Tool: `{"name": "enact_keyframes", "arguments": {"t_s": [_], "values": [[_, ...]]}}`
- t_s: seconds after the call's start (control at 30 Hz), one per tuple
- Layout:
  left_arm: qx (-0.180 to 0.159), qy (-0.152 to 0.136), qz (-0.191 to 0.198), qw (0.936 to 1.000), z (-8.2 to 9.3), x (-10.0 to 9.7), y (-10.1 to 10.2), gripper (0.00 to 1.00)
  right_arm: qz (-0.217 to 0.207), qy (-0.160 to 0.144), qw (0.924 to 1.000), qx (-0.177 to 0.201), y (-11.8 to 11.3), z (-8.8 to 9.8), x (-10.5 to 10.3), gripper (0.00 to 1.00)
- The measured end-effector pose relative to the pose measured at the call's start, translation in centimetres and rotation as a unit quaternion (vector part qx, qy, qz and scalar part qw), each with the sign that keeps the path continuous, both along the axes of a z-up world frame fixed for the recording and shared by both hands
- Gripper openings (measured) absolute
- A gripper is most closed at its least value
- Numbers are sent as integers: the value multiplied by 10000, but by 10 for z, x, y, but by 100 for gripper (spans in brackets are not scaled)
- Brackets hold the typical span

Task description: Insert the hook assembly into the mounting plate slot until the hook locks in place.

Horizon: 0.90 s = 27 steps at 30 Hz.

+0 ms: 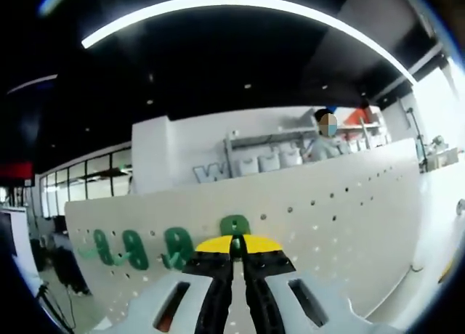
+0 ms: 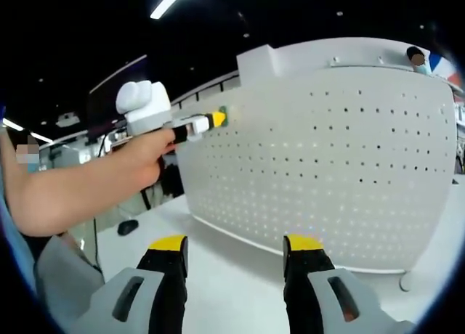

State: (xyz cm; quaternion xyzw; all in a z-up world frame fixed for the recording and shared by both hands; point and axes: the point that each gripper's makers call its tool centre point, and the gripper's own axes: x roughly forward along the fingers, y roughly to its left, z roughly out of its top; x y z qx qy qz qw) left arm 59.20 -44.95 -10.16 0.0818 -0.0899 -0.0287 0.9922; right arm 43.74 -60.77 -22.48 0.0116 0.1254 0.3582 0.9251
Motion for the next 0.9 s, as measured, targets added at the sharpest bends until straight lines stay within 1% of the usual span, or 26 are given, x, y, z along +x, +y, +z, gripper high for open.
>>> {"name": "enact_keyframes", "arguments": {"t_s": [0.03,0.07,0.43,0.73,0.9], "values": [[-25,68,13,10000,-3,1,0,5,-3,4,10000,2,0,0,0,53],[-17,15,9,10000,-1,1,-1,5,-4,3,10000,7,0,0,0,53],[-129,53,-63,9999,-2,0,-2,6,-20,-6,10000,-23,-1,0,0,52],[-69,101,-215,9997,-3,-1,-7,13,-29,-48,10000,-14,-1,4,0,52],[-87,122,-326,9994,-3,-2,-11,19,-36,-52,10000,-28,-1,4,-1,52]]}}
